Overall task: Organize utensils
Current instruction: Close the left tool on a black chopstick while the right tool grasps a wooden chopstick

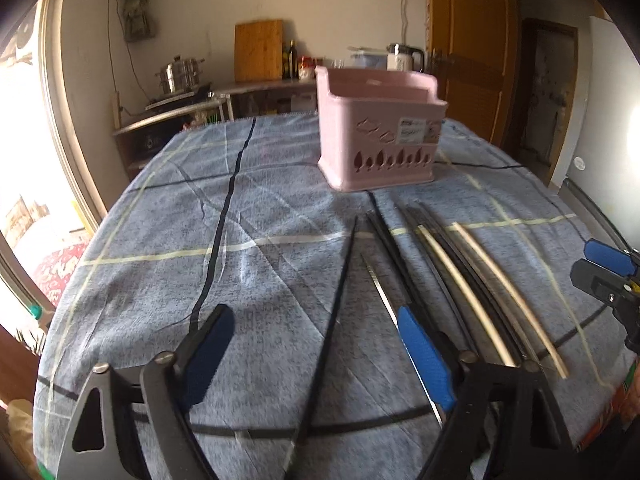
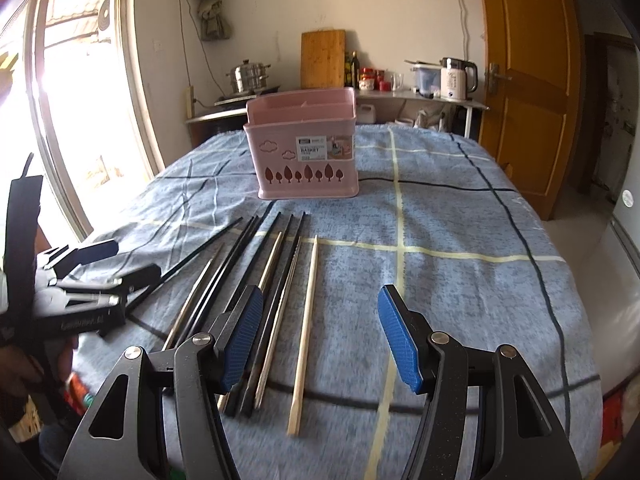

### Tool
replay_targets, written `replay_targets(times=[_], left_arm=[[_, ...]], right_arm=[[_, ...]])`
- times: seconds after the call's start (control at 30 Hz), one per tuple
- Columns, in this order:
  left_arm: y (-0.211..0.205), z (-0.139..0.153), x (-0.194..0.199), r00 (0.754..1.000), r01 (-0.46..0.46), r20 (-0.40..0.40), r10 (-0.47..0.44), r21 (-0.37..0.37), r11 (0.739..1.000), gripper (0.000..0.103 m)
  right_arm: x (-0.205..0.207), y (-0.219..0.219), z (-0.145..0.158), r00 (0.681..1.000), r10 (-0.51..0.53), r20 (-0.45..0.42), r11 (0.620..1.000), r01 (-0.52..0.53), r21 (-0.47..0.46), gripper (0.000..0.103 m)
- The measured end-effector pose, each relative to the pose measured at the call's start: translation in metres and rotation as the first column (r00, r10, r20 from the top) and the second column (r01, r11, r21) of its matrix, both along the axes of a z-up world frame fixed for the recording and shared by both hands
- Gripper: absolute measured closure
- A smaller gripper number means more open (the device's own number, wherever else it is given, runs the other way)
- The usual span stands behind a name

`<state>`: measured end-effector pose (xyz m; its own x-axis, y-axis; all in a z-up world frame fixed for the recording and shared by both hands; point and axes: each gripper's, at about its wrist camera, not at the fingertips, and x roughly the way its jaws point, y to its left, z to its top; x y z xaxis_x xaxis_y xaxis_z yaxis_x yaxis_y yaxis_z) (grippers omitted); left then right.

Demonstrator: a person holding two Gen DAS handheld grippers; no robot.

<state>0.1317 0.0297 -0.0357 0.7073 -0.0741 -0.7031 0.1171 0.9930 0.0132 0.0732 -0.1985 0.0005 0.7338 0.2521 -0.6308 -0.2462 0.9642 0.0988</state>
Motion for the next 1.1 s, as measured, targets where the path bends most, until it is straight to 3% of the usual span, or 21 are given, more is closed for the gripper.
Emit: replay_targets(times=[0.17, 0.23, 0.43, 0.6, 0.93, 1.1], left_arm=[[0.0, -0.011, 0.034, 0.994, 0.065, -0.092, -0.066, -0.015, 0.998, 0.024], [-0.004, -0.015, 0.045, 0.989, 0.089, -0.12, -0.088, 0.006, 0.996, 0.032], [-0.007, -0.028, 0.071, 0.978, 0.117, -0.175, -0.112, 0.016, 0.993, 0.041], [-0.011, -0.029, 0.083, 0.974, 0.15, -0.175, -0.144, 0.019, 0.989, 0.049], [-0.02, -0.026, 0.107, 0.965, 0.183, -0.197, -0.174, 0.027, 0.983, 0.071], [-0.029, -0.024, 0.123, 0.948, 0.226, -0.238, -0.211, 0.04, 0.973, 0.074]], right_arm=[[0.035, 0.004, -0.016, 0.996, 0.011, -0.09, 1.0, -0.012, -0.005, 0.043], [0.046, 0.006, -0.021, 0.993, 0.021, -0.118, 1.0, -0.022, -0.005, 0.048], [0.075, 0.014, -0.036, 0.98, 0.047, -0.194, 0.998, -0.052, -0.021, 0.064], [0.094, 0.02, -0.045, 0.97, 0.059, -0.237, 0.997, -0.07, -0.039, 0.076], [0.121, 0.036, -0.046, 0.957, 0.072, -0.279, 0.992, -0.098, -0.079, 0.086], [0.131, 0.041, -0.044, 0.949, 0.077, -0.306, 0.989, -0.112, -0.099, 0.091]])
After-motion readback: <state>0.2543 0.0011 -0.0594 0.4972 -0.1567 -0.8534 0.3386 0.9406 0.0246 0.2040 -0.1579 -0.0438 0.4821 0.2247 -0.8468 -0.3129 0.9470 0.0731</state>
